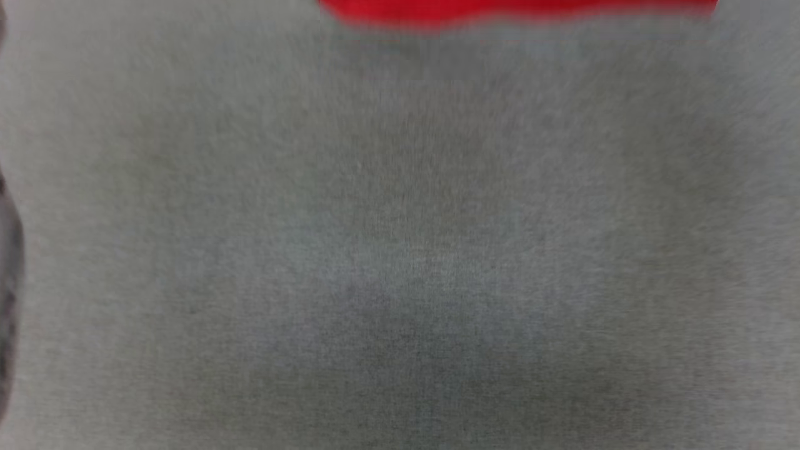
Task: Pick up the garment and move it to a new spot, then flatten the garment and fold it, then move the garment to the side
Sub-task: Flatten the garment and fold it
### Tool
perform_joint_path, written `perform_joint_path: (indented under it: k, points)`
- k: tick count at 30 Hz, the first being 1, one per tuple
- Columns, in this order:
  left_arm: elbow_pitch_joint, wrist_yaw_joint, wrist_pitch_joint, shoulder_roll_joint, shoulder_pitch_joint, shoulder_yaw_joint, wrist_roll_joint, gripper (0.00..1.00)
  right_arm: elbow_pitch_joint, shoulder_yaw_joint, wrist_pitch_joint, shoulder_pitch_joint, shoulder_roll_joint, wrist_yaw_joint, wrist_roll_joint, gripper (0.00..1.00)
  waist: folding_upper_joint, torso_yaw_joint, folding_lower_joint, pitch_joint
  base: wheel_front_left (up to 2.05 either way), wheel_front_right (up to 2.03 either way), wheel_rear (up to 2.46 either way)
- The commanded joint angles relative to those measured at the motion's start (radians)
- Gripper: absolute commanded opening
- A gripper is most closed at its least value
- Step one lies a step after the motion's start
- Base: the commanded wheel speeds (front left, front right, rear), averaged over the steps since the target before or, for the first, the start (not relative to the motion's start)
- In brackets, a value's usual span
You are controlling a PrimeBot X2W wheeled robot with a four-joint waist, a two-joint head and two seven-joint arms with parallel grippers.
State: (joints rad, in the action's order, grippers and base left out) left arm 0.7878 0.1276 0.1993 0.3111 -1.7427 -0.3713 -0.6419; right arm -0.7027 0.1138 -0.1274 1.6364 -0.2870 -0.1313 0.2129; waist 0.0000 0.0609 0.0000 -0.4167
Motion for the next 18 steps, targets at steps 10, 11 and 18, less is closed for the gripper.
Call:
perform_joint_path:
  k: [10, 11, 18]
  points:
    - [-0.017, 0.003, -0.262, 0.006, 0.010, -0.056, -0.107, 0.00, -0.013, 0.051, -0.138, 0.002, -0.041, 0.001, -0.169, 0.00, 0.0000, 0.072, 0.0000, -0.292, 0.00, 0.00, 0.00]
    - [-0.018, 0.003, -0.261, 0.013, 0.035, -0.073, -0.118, 0.00, -0.010, 0.057, -0.138, -0.027, -0.048, 0.001, -0.155, 0.00, 0.0000, 0.073, 0.0000, -0.284, 0.00, 0.00, 0.00]
    - [0.043, 0.003, -0.148, 0.050, 0.235, -0.151, -0.219, 0.00, -0.069, 0.061, -0.095, -0.282, -0.070, 0.001, 0.092, 0.00, 0.0000, 0.075, 0.0000, -0.162, 0.00, 0.00, 0.00]
